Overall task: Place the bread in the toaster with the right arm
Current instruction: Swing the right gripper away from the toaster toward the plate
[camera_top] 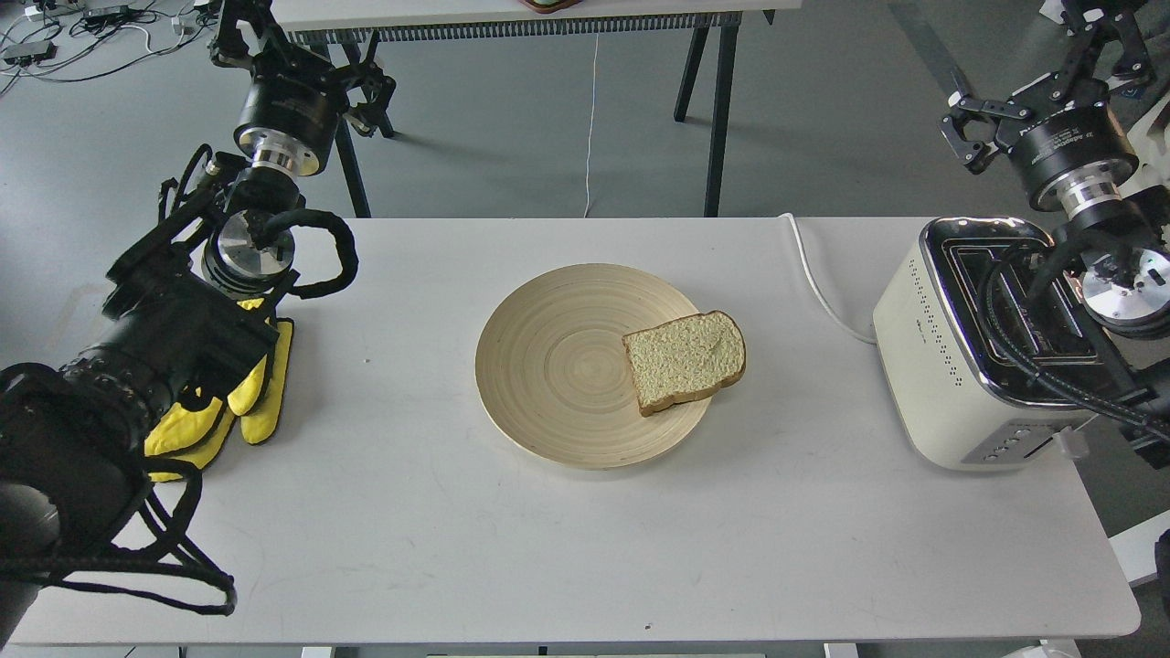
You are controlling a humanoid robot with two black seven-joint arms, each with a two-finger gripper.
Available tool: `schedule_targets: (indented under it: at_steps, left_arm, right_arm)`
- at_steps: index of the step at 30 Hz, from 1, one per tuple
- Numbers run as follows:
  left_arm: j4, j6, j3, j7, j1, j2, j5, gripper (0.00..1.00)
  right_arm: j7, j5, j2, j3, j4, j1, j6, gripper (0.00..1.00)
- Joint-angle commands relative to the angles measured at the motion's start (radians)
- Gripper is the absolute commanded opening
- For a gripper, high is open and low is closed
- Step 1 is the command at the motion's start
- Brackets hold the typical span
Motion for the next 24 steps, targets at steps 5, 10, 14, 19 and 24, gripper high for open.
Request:
schedule_targets:
  at_steps: [5,10,14,19,24]
  left_arm:
    - [0.000,-0.002,0.000,-0.001,0.001,0.002,0.000,1.00]
    - [0.000,-0.004,0.000,0.000,0.001,0.003,-0.001,1.00]
    - [0.000,-0.001,0.000,-0.001,0.001,0.002,-0.001,1.00]
    - [0.000,0.004,0.000,0.000,0.001,-0.001,-0.001,1.00]
    - [0.002,0.006,0.000,0.000,0.001,-0.003,-0.001,1.00]
  right_arm:
    - [-0.001,-0.010,0.002,-0.013,0.009,0.001,0.000,1.00]
    - [0.011,-0.034,-0.005,-0.091,0.032,0.006,-0.014,0.99]
    - [0.031,-0.228,-0.017,-0.127,0.137,-0.008,-0.100,0.99]
    - [0.031,-0.537,-0.047,-0.171,0.266,-0.049,-0.199,0.99]
    - [0.031,-0.818,-0.080,-0.294,0.329,-0.062,-0.331,0.97]
